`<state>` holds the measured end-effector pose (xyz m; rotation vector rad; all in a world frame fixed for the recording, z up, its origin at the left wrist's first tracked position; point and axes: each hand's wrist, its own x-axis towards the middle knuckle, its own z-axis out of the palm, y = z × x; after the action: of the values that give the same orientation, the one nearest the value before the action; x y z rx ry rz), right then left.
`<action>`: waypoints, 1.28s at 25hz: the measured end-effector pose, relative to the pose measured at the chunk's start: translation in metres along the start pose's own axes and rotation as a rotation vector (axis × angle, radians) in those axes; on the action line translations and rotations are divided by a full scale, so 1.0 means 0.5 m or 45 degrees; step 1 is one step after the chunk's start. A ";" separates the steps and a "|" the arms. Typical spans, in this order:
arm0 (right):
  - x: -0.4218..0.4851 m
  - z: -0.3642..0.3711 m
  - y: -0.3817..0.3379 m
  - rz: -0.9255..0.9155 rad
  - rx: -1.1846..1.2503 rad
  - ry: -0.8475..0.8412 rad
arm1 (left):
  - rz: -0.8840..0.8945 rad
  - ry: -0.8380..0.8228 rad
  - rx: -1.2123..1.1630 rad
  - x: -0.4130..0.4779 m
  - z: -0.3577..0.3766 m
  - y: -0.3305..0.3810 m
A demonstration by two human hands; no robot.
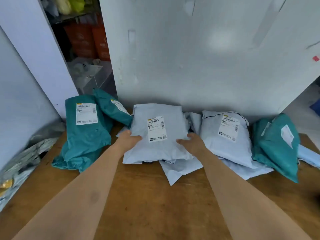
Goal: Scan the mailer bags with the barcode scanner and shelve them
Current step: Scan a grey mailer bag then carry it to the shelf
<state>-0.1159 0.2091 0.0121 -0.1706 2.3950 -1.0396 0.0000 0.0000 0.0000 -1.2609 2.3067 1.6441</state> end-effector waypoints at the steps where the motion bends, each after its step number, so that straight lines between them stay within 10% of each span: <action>1: 0.019 0.007 0.002 0.011 0.040 0.026 | 0.007 0.016 -0.009 0.008 0.010 0.000; 11: 0.084 0.028 0.021 0.330 0.437 0.028 | -0.282 0.175 -0.578 0.080 0.051 -0.035; 32: -0.261 0.025 0.179 0.441 0.976 0.055 | -0.059 -0.420 -0.843 -0.236 0.065 -0.137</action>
<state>0.0100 0.3039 -0.0050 0.5178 1.7995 -1.6856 0.1087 0.0877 -0.0126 -0.9833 1.5804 2.4826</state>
